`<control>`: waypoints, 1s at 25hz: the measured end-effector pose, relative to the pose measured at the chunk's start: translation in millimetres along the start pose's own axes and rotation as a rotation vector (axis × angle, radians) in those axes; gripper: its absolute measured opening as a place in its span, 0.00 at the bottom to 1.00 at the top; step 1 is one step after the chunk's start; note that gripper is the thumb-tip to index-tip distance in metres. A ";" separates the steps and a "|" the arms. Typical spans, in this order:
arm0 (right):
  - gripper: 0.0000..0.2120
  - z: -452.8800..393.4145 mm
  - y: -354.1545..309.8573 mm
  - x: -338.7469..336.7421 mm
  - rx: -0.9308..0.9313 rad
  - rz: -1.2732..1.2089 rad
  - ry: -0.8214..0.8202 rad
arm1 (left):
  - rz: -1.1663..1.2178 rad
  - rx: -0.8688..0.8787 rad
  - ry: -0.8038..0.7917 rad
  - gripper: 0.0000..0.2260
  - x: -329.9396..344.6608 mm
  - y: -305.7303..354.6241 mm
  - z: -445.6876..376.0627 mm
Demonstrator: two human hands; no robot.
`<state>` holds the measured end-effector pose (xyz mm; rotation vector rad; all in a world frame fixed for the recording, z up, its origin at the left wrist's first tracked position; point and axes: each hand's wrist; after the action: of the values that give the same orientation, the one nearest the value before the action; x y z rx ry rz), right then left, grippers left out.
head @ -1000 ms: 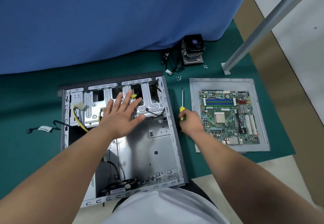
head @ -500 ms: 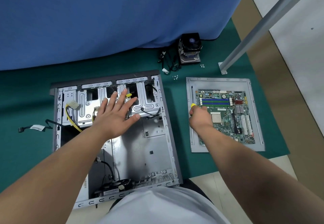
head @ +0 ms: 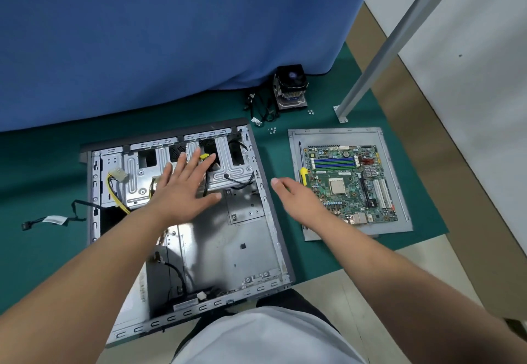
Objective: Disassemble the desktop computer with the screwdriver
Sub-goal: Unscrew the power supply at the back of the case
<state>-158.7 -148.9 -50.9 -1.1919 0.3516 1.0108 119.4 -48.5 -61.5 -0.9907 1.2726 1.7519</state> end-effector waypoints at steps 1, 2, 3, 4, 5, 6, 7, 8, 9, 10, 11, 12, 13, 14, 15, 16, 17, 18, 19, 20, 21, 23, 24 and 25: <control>0.29 13.7 -9.4 2.0 -0.001 -0.092 -0.031 | 0.030 0.050 0.040 0.37 -4.3 -1.6 5.7; 0.31 25.3 -16.3 5.2 -0.008 -0.118 -0.077 | 0.016 0.110 0.103 0.37 -8.1 -3.9 13.8; 0.33 34.9 -20.3 8.6 -0.022 -0.086 -0.126 | -0.052 0.173 0.182 0.36 -10.3 -7.4 23.3; 0.35 42.2 -21.6 12.1 -0.025 -0.029 -0.166 | -0.152 0.228 0.258 0.35 -10.2 -12.6 33.1; 0.37 47.7 -23.5 16.5 -0.009 0.035 -0.187 | -0.259 0.258 0.310 0.35 -10.5 -20.1 43.2; 0.37 51.6 -26.1 20.8 0.021 0.090 -0.187 | -0.353 0.254 0.318 0.36 -12.0 -27.9 50.6; 0.38 54.3 -29.4 24.6 0.052 0.135 -0.175 | -0.414 0.223 0.296 0.38 -14.4 -35.8 54.5; 0.37 57.1 -33.5 27.9 0.081 0.168 -0.158 | -0.446 0.185 0.259 0.41 -17.1 -44.2 55.0; 0.37 59.3 -36.9 30.3 0.106 0.186 -0.137 | -0.468 0.158 0.218 0.44 -19.2 -50.8 52.6; 0.36 60.6 -39.6 33.0 0.127 0.186 -0.115 | -0.491 0.148 0.186 0.47 -21.5 -55.7 49.2; 0.36 61.3 -40.5 34.9 0.139 0.179 -0.096 | -0.511 0.151 0.169 0.49 -22.4 -57.5 45.2; 0.35 61.5 -40.7 35.7 0.140 0.176 -0.083 | -0.522 0.157 0.164 0.50 -22.4 -57.7 41.4; 0.34 61.3 -40.5 35.8 0.134 0.184 -0.075 | -0.525 0.164 0.168 0.52 -22.0 -58.0 38.2; 0.33 60.3 -40.2 34.7 0.125 0.200 -0.076 | -0.529 0.170 0.171 0.53 -21.5 -58.5 36.1; 0.32 58.4 -40.1 32.8 0.114 0.218 -0.085 | -0.541 0.180 0.171 0.54 -21.0 -59.8 35.5; 0.33 56.1 -40.2 30.7 0.103 0.235 -0.096 | -0.563 0.195 0.174 0.54 -20.5 -60.9 35.6; 0.33 53.6 -40.4 28.7 0.098 0.250 -0.106 | -0.589 0.213 0.181 0.54 -20.0 -61.7 35.8; 0.33 51.5 -40.9 27.1 0.097 0.261 -0.116 | -0.612 0.225 0.187 0.53 -19.6 -62.1 36.6; 0.33 49.5 -41.2 26.1 0.096 0.270 -0.126 | -0.622 0.224 0.190 0.53 -19.8 -61.6 37.0; 0.33 47.2 -41.9 25.5 0.089 0.280 -0.136 | -0.620 0.214 0.191 0.53 -20.5 -61.0 37.2; 0.33 44.2 -42.8 25.1 0.076 0.291 -0.145 | -0.614 0.198 0.188 0.52 -21.3 -60.8 37.5; 0.33 32.3 -47.2 22.4 0.033 0.316 -0.150 | -0.596 0.154 0.185 0.52 -22.1 -62.8 39.8; 0.32 23.6 -51.2 20.5 0.003 0.327 -0.147 | -0.588 0.129 0.189 0.51 -21.8 -64.6 42.2; 0.30 13.8 -56.3 18.6 -0.034 0.338 -0.142 | -0.581 0.099 0.196 0.50 -21.3 -66.5 45.1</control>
<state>-107.3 -129.1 -25.0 -1.1041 0.4337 1.3914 180.5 7.8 -59.0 -1.3366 1.0336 1.1590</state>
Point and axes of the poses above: each hand's wrist, its own z-axis away from the middle knuckle, its own x-axis out of the palm, y = z × x, and after that the axes turned 12 degrees about y, right-handed
